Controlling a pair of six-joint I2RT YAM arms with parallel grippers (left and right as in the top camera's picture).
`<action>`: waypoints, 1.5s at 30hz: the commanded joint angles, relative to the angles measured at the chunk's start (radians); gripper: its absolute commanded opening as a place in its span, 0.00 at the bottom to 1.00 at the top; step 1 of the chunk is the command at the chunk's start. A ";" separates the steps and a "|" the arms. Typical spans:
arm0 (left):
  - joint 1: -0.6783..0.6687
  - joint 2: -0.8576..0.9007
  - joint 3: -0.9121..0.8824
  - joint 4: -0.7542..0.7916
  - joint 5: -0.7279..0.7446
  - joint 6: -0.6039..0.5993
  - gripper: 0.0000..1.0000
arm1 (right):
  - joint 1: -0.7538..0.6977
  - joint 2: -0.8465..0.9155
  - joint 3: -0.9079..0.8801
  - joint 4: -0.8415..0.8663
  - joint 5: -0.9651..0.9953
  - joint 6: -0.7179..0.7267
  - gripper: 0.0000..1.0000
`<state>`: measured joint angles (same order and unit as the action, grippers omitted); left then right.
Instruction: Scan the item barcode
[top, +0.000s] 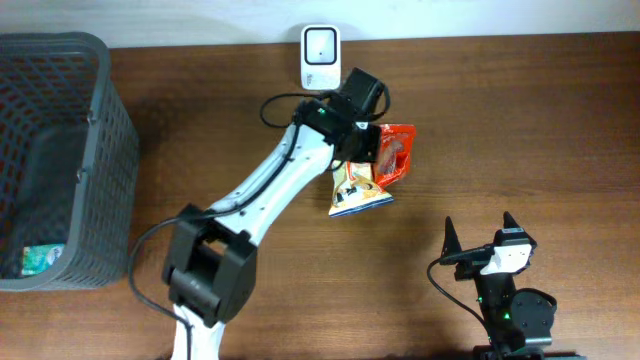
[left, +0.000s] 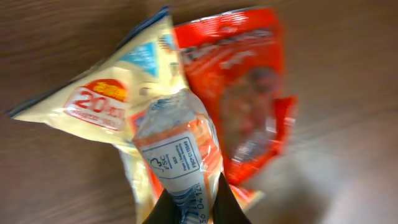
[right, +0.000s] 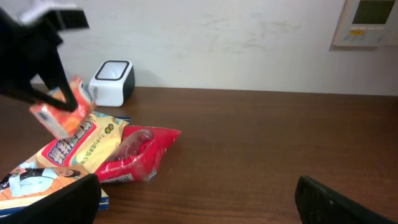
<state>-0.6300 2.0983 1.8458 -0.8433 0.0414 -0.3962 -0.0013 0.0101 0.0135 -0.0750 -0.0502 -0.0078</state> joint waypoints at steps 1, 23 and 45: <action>0.005 0.043 0.000 0.005 -0.079 0.016 0.14 | -0.006 -0.007 -0.008 -0.001 -0.002 0.001 0.98; 0.859 -0.334 0.488 -0.653 -0.469 -0.072 0.99 | -0.006 -0.007 -0.008 -0.001 -0.002 0.001 0.98; 1.220 -0.249 -0.407 -0.111 -0.596 -0.176 0.76 | -0.006 -0.007 -0.008 -0.001 -0.002 0.001 0.98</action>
<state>0.5514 1.8301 1.4525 -0.9581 -0.5003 -0.5690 -0.0013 0.0101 0.0135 -0.0750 -0.0502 -0.0078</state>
